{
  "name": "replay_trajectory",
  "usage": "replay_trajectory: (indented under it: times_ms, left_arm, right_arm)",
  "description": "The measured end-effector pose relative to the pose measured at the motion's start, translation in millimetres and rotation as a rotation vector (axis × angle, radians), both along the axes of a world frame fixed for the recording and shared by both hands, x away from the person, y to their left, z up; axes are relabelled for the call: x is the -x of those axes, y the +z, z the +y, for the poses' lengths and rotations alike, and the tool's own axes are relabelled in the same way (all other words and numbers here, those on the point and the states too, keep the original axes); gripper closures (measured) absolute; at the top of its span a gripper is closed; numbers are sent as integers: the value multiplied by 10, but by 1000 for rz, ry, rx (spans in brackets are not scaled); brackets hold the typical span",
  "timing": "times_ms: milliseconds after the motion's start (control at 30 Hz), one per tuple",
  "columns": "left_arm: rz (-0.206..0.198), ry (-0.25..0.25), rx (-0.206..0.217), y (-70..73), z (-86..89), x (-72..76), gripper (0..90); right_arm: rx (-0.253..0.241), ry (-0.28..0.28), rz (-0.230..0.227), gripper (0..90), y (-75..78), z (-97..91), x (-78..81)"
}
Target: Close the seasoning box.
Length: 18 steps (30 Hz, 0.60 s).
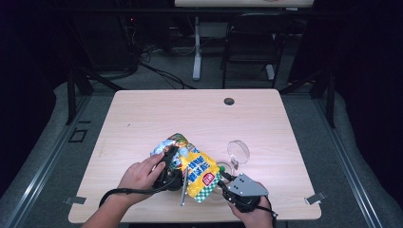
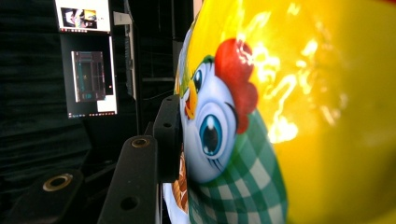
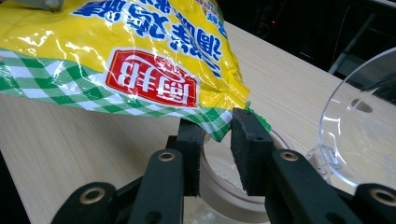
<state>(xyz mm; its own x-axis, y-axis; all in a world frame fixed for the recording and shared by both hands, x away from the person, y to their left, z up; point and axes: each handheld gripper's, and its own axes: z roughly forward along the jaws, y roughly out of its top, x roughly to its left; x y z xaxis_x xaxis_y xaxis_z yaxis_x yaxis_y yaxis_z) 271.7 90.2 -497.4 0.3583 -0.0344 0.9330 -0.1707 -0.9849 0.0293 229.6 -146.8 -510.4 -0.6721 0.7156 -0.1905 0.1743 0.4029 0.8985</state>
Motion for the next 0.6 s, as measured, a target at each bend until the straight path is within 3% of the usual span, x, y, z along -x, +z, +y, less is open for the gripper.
replay_trajectory:
  times_ms: [600]
  left_arm:
    - [-20, 2, -19, 19, -24, 5, 619]
  right_arm:
    - [-18, -1, 12, 737, -12, -14, -16]
